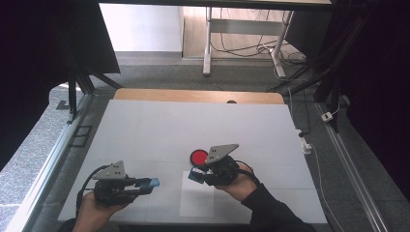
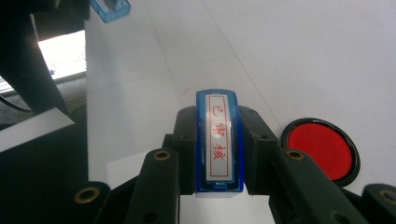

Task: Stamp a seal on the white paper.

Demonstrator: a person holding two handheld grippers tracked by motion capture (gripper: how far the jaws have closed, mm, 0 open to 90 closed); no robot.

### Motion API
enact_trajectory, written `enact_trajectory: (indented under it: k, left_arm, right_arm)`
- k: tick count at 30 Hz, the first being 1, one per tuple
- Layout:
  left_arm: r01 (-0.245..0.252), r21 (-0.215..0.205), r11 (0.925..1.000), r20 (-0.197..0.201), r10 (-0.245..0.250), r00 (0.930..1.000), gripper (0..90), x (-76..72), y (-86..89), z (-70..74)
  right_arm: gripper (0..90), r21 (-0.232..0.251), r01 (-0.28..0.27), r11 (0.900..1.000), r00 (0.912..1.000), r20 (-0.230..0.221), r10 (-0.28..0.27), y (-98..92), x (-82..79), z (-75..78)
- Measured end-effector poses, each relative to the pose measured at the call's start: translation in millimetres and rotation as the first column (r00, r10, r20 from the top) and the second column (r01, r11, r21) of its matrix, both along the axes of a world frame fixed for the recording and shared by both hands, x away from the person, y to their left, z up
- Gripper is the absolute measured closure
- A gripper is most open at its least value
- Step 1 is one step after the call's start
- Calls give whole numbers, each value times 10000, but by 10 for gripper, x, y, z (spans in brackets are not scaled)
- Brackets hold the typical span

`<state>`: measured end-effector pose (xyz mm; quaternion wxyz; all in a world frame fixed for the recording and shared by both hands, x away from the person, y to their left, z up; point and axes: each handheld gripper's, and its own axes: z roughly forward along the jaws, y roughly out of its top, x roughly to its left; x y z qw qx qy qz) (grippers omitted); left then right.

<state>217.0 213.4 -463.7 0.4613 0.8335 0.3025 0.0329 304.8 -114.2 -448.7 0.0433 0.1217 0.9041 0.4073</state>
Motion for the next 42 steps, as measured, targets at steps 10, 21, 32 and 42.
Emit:
enact_trajectory:
  k: [10, 21, 32, 42]
  left_arm:
    - [-525, 258, 9983, -145, 529, 9985, 684, -44, 56, -35]
    - [-1025, 349, 9941, -331, 1036, 9941, 683, -93, 142, -83]
    - [-1222, 439, 9915, -363, 1238, 9916, 683, -132, 206, -101]
    - [-1329, 484, 9899, -407, 1349, 9900, 683, -148, 229, -108]
  right_arm:
    - [705, -411, 98, 9991, 9999, 77, -95, 32, 50, -159]
    - [705, -730, 323, 9968, 9994, -64, -329, 64, 82, -304]
    - [705, -1130, 631, 9916, 9978, -123, -649, 68, 127, -436]
    - [706, -1454, 655, 9872, 9975, -177, -688, 93, 133, -480]
